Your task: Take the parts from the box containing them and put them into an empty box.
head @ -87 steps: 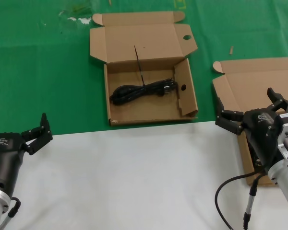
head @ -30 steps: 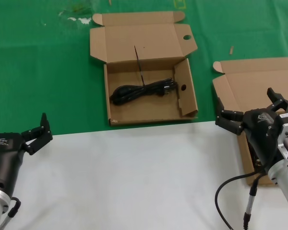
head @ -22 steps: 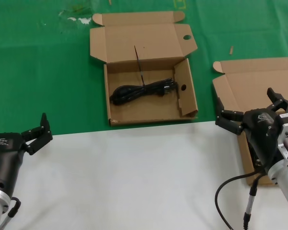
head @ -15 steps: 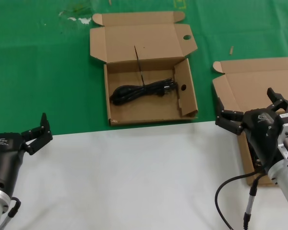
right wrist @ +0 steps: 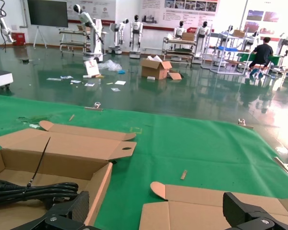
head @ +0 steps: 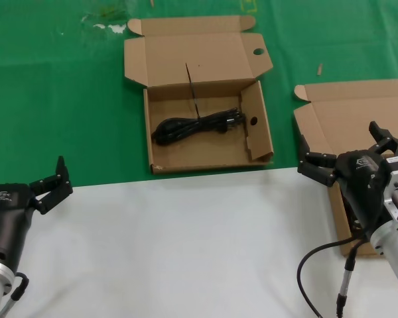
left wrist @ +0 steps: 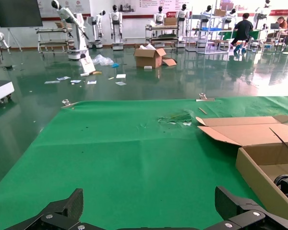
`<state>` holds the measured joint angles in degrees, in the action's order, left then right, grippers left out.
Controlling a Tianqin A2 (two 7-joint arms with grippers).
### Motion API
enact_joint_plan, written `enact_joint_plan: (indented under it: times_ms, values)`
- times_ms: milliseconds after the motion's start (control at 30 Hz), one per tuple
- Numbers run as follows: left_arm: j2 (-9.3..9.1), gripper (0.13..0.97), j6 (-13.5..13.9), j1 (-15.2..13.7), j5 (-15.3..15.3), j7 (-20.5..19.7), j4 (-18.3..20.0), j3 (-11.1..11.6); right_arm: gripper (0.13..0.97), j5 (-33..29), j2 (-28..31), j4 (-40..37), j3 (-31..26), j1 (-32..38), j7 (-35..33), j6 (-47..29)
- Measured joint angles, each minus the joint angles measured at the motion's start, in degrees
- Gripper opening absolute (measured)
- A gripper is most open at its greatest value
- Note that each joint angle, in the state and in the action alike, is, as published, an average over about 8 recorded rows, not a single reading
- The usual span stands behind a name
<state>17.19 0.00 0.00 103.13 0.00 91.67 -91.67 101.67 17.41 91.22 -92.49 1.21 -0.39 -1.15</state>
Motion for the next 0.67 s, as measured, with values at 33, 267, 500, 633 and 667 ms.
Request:
enact_joint_plan:
  times_ms: [33, 267, 500, 633, 667]
  values:
    - [0.0, 0.966, 0.0, 0.0, 0.0, 0.0, 0.0, 0.0, 0.966, 0.0, 0.0, 0.0, 0.0, 0.0, 0.0, 0.0]
    - [0.0, 0.966, 0.0, 0.0, 0.0, 0.0, 0.0, 0.0, 0.966, 0.0, 0.0, 0.0, 0.0, 0.0, 0.0, 0.0]
    - [0.0, 0.966, 0.0, 0.0, 0.0, 0.0, 0.0, 0.0, 0.966, 0.0, 0.0, 0.0, 0.0, 0.0, 0.0, 0.0]
    - [0.0, 0.966, 0.0, 0.0, 0.0, 0.0, 0.0, 0.0, 0.966, 0.0, 0.0, 0.0, 0.0, 0.0, 0.0, 0.0]
    - [0.0, 0.966, 0.0, 0.0, 0.0, 0.0, 0.0, 0.0, 0.966, 0.0, 0.0, 0.0, 0.0, 0.0, 0.0, 0.0]
